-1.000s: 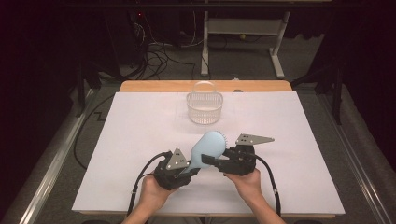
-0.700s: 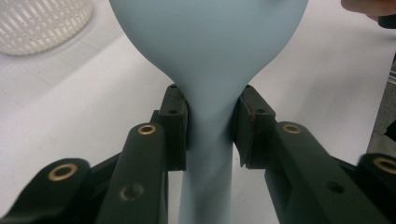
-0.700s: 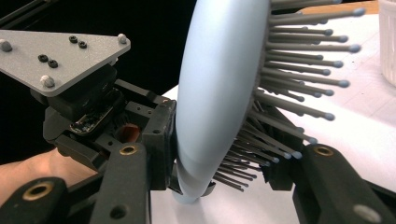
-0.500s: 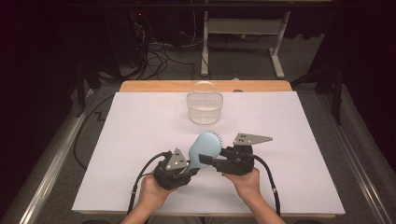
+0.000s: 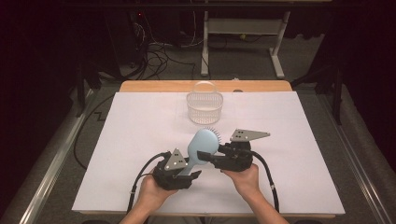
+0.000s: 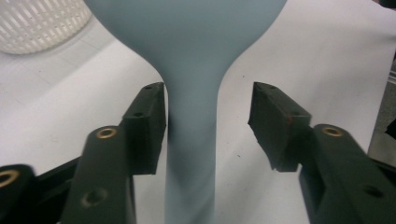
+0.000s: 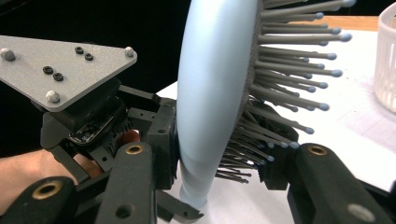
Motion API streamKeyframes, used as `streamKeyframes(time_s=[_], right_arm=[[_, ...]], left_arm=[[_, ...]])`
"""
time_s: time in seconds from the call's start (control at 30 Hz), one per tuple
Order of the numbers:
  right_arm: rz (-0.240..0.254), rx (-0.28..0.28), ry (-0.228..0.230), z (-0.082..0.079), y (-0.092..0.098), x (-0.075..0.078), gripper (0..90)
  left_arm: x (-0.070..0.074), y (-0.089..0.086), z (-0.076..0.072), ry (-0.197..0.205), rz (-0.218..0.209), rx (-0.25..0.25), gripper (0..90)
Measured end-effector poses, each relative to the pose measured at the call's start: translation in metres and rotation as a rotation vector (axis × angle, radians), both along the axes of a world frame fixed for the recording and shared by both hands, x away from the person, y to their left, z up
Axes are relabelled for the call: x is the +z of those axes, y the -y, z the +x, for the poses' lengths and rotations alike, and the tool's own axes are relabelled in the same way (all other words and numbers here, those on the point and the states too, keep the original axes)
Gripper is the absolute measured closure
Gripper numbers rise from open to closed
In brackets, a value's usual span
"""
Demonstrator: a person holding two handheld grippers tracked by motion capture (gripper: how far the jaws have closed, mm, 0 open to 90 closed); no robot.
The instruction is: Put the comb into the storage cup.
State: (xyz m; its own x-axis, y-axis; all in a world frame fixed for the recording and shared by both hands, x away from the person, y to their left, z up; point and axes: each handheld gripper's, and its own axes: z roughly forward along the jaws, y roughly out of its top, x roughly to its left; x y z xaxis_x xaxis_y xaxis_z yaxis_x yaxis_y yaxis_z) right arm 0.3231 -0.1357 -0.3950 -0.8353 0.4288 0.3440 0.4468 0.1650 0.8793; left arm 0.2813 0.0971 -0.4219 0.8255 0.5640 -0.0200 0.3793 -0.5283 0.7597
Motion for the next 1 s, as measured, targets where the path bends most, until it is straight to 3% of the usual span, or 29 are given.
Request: streamKeyframes(time_s=[0.13, 0.47, 0.63, 1.0], right_arm=[[-0.006, -0.005, -0.001, 0.002, 0.003, 0.002, 57.7], [-0.023, -0.022, -0.002, 0.005, 0.011, 0.006, 57.7], [-0.026, -0.028, -0.002, 0.006, 0.014, 0.008, 57.7], [-0.041, -0.055, -0.011, 0.01, 0.024, 0.016, 57.5]], left_arm=[[0.001, -0.002, 0.001, 0.005, -0.02, 0.007, 35.8], [0.002, -0.008, 0.004, -0.033, -0.081, 0.004, 13.8], [0.001, -0.014, 0.006, -0.048, -0.1, 0.01, 9.7], [0.001, -0.025, 0.006, -0.019, -0.127, 0.039, 10.0]])
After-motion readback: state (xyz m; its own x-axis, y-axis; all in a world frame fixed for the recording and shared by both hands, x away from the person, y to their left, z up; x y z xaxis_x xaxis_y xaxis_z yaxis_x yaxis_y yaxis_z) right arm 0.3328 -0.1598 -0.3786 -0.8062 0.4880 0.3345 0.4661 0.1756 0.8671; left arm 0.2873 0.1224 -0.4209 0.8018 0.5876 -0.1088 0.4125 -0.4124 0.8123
